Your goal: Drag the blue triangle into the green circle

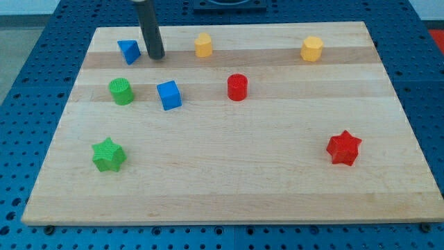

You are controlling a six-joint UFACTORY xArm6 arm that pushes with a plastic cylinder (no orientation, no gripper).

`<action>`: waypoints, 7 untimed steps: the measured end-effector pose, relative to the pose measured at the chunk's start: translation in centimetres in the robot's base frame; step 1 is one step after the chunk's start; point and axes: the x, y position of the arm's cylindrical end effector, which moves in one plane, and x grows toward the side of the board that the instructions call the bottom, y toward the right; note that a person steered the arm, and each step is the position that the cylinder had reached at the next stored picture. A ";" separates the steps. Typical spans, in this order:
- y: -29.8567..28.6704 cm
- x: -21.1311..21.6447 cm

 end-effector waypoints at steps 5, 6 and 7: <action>-9.8 -4.4; -7.0 -6.1; -6.5 -6.1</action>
